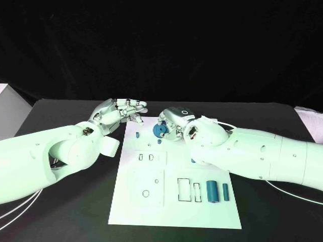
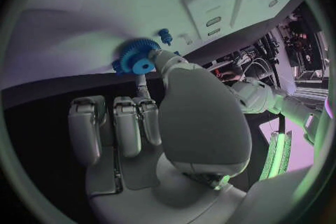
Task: Assemble the parts on the task board
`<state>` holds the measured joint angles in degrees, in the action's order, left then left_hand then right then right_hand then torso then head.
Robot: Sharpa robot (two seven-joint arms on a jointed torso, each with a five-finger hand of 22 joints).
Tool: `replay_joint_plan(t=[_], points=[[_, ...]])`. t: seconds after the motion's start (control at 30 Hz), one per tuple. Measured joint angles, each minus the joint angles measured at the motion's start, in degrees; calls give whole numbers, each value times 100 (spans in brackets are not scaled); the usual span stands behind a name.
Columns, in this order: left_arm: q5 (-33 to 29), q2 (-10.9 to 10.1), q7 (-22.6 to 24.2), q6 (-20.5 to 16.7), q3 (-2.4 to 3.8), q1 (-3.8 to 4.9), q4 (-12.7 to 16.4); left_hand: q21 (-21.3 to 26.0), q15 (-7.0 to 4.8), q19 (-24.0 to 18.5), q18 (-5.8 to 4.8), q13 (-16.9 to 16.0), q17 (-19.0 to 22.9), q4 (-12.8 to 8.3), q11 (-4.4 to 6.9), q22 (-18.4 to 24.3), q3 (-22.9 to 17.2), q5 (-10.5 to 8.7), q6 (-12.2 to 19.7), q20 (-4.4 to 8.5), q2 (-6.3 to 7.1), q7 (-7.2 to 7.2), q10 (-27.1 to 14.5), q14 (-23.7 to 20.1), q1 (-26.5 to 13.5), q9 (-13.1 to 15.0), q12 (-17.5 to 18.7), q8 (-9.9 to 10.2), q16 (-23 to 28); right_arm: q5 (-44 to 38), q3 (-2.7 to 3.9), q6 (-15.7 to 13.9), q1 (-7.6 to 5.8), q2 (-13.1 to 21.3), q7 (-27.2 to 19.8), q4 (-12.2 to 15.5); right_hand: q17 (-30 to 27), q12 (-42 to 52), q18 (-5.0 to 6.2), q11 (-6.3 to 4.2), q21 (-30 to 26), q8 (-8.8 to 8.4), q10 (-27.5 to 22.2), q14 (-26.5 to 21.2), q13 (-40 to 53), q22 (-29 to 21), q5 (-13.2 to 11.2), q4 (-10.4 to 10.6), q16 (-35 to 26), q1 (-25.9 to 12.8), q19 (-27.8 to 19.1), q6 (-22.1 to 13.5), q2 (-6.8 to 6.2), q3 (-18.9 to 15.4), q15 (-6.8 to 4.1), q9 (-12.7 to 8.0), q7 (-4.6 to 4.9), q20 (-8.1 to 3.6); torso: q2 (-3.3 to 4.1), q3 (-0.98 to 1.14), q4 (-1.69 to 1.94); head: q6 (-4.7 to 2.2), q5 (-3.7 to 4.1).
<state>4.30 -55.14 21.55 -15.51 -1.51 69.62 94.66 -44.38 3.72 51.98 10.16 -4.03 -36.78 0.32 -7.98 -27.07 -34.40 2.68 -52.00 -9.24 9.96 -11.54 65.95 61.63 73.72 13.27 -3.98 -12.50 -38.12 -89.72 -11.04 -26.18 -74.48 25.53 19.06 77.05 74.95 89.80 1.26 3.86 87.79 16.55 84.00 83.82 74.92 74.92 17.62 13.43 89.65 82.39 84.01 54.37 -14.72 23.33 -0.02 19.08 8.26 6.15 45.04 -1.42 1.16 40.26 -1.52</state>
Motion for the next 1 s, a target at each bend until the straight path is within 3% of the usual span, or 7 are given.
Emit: replay_joint_plan(t=[0.3, 0.47, 0.57, 0.63, 0.73, 0.8, 1.0], points=[[0, -2, -7, 4, 0, 0, -2, 0, 0, 0, 1, 0, -1, 0, 0, 0, 0, 0, 0, 0, 0, 0, 0, 0, 0, 0, 0, 0, 0, -16, 0, 0, 3, -8, 14, -30, 0, -12, 0, 0, 19, -22, 0, 0, 0, -1, -2, 0, 0, -30, 0, -9, -29, 0, 0, 1, 11, 0, 1, -1, 0, 1, 0], [0, -2, -11, 5, 0, 0, -2, 1, 0, 0, 0, 0, -1, 0, 0, 1, 0, 0, 0, 0, 0, 0, 0, 0, 0, 0, 0, 0, 0, -3, -12, 19, 17, -19, 10, -74, -1, -157, 0, 85, 19, -324, 0, 25, 0, -1, -113, 0, 0, -196, 0, -451, -71, -4, 29, -100, 135, 0, 1, -3, -4, 1, 3], [0, -3, -13, 5, 0, 0, -2, 1, 0, 0, 0, 0, 0, 0, 0, 0, 0, 0, 0, 1, 0, 0, 0, 0, 0, -1, 0, 0, 0, 18, -16, 40, 22, -10, 10, -106, -1, -222, 1, 125, -5, -606, 2, 17, 0, -1, -352, 106, 0, -327, -1, -751, 2, -550, 81, -214, 197, 67, 1, -4, -3, 1, 4], [0, -3, -15, 6, 0, 0, -2, 1, 0, 1, 0, 0, 0, 0, 0, -8, 0, 0, 0, 0, 0, 0, 0, 0, 0, -1, 0, 0, 0, 52, -16, 62, 22, 2, 10, -111, -1, -234, 0, 136, -16, -691, -9, 12, -1, -1, -282, 259, 0, -383, 0, -757, 101, -1015, 117, -241, 204, 85, 1, -4, -1, 1, 5], [0, -7, -17, 6, 0, 0, -2, 1, 0, 1, 0, 0, 0, 0, 0, -8, 0, 0, 0, 1, 0, 0, 0, 0, 0, -1, 0, 0, 0, 114, -16, 94, 21, 23, 2, -109, -1, -245, 0, 165, -31, -735, 0, 12, -1, -1, -167, 325, 0, -502, -1, -754, 217, -1345, 117, -255, 207, 85, 1, -4, 0, 4, 6], [0, -7, -19, 6, 0, 0, -2, 1, 0, 1, 0, 0, 0, 0, 0, -8, 0, 0, 0, 1, 0, 0, 0, 0, 0, -1, 0, 0, 0, 151, -13, 106, 17, 42, -12, -97, -1, -245, 0, 164, -31, -751, 0, 12, -1, -1, 14, 331, 0, -664, 0, -704, 304, -1444, 117, -268, 233, 85, 1, -4, 1, 6, 6], [0, -8, -22, 6, 0, 0, -6, 1, 0, 1, 0, 0, 0, 0, 0, -8, 0, 0, 0, 1, 0, 0, 0, 0, 0, -2, 0, 0, 0, 260, -4, 119, 7, 135, -71, -21, -2, -245, 0, 165, -31, -721, 0, 11, -1, 4, 203, 310, 0, -685, 0, -519, 326, -1423, 116, -242, 184, 85, 1, -3, 2, 16, 2]])
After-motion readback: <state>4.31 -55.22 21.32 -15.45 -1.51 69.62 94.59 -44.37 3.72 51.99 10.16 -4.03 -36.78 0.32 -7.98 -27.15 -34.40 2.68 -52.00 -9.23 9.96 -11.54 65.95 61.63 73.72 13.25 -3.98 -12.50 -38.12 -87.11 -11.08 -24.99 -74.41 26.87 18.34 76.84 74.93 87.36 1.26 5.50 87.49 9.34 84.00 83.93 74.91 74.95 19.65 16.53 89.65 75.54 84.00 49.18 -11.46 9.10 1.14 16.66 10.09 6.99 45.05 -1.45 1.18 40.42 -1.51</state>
